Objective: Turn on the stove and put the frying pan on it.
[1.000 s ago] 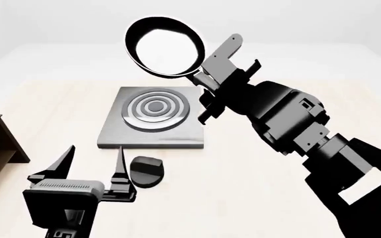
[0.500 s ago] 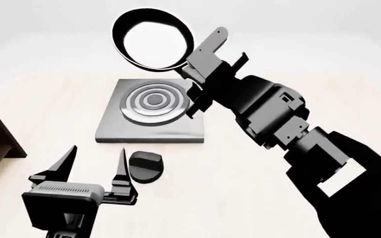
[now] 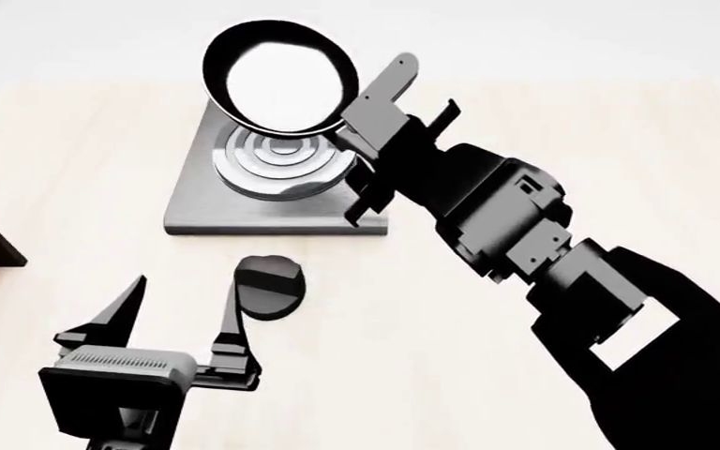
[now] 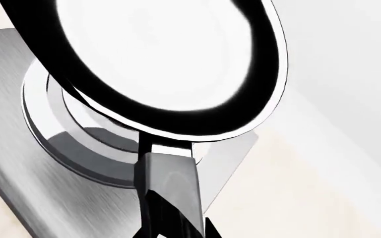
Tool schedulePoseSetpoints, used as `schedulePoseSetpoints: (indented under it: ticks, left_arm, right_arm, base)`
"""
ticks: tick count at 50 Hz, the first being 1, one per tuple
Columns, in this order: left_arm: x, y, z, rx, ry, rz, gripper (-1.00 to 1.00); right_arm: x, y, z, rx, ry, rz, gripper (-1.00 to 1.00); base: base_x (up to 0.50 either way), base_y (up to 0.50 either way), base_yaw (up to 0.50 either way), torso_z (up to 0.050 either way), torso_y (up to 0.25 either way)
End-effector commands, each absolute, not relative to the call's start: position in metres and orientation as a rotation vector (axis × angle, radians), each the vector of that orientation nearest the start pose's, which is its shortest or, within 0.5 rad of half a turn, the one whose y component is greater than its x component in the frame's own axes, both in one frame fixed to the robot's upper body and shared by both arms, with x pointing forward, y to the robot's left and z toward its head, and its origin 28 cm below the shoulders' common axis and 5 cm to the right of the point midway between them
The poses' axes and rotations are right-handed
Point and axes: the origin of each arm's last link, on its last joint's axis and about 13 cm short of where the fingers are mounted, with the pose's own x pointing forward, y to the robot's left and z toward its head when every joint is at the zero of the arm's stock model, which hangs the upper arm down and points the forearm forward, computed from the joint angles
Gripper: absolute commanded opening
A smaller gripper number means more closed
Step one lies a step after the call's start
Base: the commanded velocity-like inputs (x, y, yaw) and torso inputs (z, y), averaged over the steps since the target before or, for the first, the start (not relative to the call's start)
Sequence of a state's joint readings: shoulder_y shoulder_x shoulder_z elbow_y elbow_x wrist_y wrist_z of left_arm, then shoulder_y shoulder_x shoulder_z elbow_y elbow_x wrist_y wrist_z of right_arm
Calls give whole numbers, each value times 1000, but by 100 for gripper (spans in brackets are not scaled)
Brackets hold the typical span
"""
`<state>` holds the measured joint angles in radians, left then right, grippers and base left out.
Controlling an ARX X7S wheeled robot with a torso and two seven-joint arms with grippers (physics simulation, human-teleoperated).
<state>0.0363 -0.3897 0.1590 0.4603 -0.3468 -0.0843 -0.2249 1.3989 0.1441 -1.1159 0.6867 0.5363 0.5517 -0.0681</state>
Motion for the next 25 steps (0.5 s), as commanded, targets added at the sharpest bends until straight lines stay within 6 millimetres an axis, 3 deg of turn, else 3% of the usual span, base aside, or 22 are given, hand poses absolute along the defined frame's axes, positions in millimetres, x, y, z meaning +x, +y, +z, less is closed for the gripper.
schedulePoseSetpoints:
  ticks: [1, 25]
  left_arm:
    - [194, 233, 96, -24, -245, -83, 100]
    - [194, 234, 94, -31, -238, -81, 100]
  right_arm:
    - [407, -39, 252, -690, 60, 444, -100]
    - [420, -24, 242, -672, 64, 405, -100]
  base:
    - [0, 0, 0, 0, 0]
    - [0, 0, 0, 0, 1]
